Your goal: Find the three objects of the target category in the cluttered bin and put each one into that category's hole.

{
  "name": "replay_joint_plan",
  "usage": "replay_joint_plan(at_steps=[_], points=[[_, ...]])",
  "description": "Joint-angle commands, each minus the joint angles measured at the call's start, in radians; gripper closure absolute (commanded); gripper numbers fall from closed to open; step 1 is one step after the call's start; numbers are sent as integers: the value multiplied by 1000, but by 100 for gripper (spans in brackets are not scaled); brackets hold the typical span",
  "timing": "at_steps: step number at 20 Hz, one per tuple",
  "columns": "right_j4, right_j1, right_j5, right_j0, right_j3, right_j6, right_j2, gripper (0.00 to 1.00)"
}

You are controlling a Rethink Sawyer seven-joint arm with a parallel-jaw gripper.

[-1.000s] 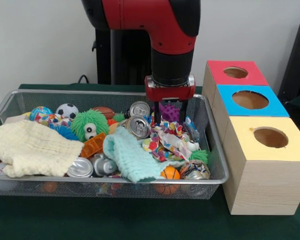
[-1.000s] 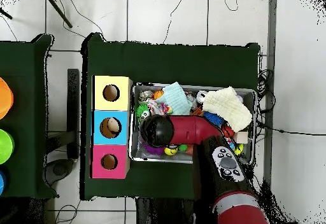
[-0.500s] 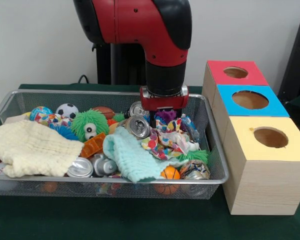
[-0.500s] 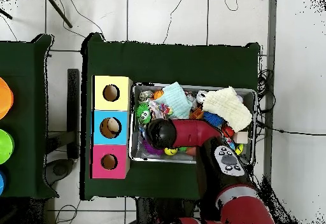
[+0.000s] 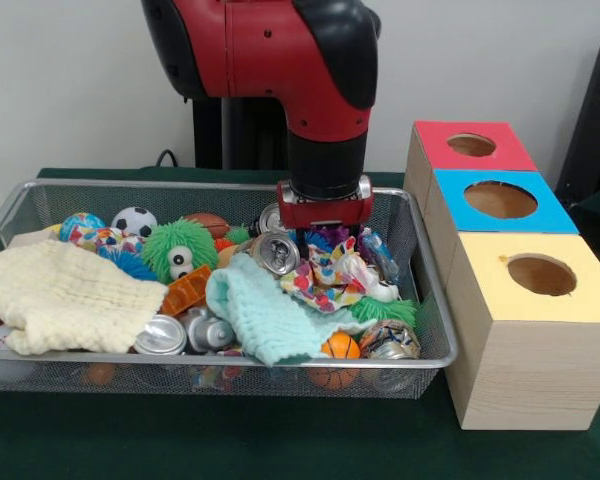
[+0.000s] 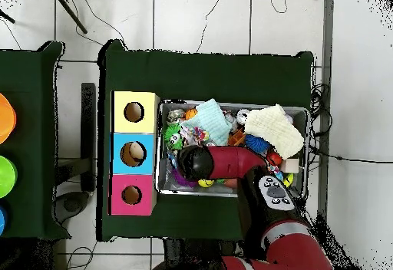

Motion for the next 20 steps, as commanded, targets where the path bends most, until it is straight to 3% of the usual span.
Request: replay_joint_plan(at_steps=[1, 10, 20], points=[[-61, -21, -92, -19, 121, 42, 78, 0], [-51, -95, -116, 6, 208, 79, 55, 0], [-42, -67, -153, 69, 212, 114, 36, 0]])
